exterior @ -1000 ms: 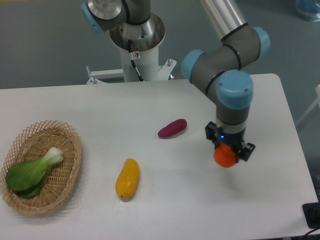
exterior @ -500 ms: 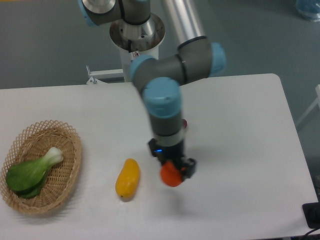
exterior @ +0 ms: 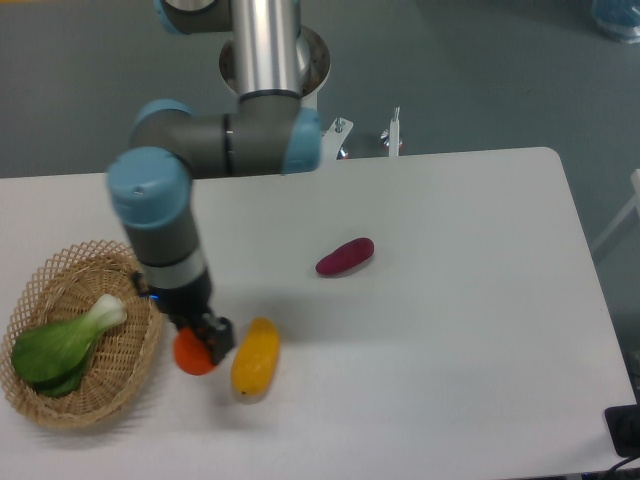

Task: Place the orange in the basket
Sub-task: 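Carry the held orange across the table toward the wicker basket, then lower the orange into the basket beside the bok choy and open the gripper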

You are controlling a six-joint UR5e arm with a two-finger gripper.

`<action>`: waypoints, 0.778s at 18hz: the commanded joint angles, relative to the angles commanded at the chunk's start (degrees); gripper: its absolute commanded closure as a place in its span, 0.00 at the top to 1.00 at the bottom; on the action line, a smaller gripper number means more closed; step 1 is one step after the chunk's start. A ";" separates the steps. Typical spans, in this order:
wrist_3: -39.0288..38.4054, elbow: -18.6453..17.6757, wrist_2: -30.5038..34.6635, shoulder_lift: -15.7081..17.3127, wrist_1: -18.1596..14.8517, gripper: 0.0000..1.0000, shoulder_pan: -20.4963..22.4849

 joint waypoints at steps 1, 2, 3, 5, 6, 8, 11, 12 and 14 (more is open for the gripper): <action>-0.72 -0.52 0.00 -0.52 0.35 0.70 -0.62; -0.90 -0.70 0.00 -0.88 1.13 0.70 -0.89; -0.99 -0.79 0.00 -1.23 1.84 0.70 -1.33; -3.61 -1.23 0.00 -1.58 2.81 0.70 -1.94; -4.32 -1.32 0.00 -1.76 3.16 0.70 -2.29; -4.50 -1.32 0.00 -2.02 4.04 0.70 -3.26; -4.50 -0.97 0.00 -3.77 5.79 0.70 -4.32; -4.68 -0.36 0.00 -4.83 6.41 0.70 -4.67; -5.38 1.13 0.09 -6.85 7.47 0.70 -6.07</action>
